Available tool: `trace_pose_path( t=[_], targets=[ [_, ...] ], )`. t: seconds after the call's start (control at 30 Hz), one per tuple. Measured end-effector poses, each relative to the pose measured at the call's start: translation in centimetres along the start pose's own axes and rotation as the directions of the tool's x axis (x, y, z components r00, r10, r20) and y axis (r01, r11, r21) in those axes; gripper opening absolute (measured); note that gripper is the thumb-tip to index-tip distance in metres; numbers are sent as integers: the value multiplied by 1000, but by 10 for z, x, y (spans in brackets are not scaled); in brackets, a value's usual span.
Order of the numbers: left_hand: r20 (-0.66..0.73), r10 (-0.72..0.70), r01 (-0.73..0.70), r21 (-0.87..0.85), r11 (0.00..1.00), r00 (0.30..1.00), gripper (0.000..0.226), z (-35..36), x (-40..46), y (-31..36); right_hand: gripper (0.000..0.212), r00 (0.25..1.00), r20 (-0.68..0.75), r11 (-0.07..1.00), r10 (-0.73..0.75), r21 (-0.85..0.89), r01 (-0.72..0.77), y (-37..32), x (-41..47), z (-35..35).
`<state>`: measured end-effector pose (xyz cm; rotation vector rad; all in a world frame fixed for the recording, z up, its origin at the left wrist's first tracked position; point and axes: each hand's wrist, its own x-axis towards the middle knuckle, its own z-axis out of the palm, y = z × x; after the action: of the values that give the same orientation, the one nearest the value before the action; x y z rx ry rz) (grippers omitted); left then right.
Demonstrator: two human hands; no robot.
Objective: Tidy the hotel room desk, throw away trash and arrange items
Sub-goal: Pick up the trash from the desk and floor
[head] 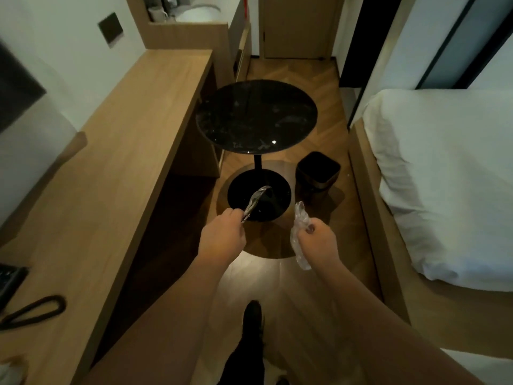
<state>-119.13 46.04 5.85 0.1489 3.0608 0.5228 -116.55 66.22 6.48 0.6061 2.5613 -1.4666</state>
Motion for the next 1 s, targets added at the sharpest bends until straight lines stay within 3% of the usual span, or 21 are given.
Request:
trace_pose_path(
  t=[0.13, 0.23, 0.43, 0.63, 0.83, 1.0],
  targets=[
    [57, 66, -67, 15, 998, 996, 13, 16, 87, 6, 10, 996, -59, 997, 62, 45, -60, -14, 77, -4],
    [113, 96, -97, -1, 995, 989, 11, 24, 153, 22, 13, 989, -27, 986, 143, 95, -140, -24, 126, -17],
    [220, 193, -191, -30, 981, 956, 10, 43, 256, 86, 18, 963, -159, 970, 218, 143, -196, -27, 205, -64],
    [307, 235, -246, -5, 969, 922, 6, 78, 344, 158, 22, 939, -202, 954, 279, 167, -247, -8, 300, -126],
    [326, 163, -169, -9, 986, 931, 5, 102, 424, 228, 22, 940, -177, 953, 293, 132, -273, 3, 403, -187],
    [322, 92, -58, -113, 992, 942, 2, 109, 481, 257, 25, 938, -119, 942, 326, 121, -312, -4, 475, -204]
  ],
)
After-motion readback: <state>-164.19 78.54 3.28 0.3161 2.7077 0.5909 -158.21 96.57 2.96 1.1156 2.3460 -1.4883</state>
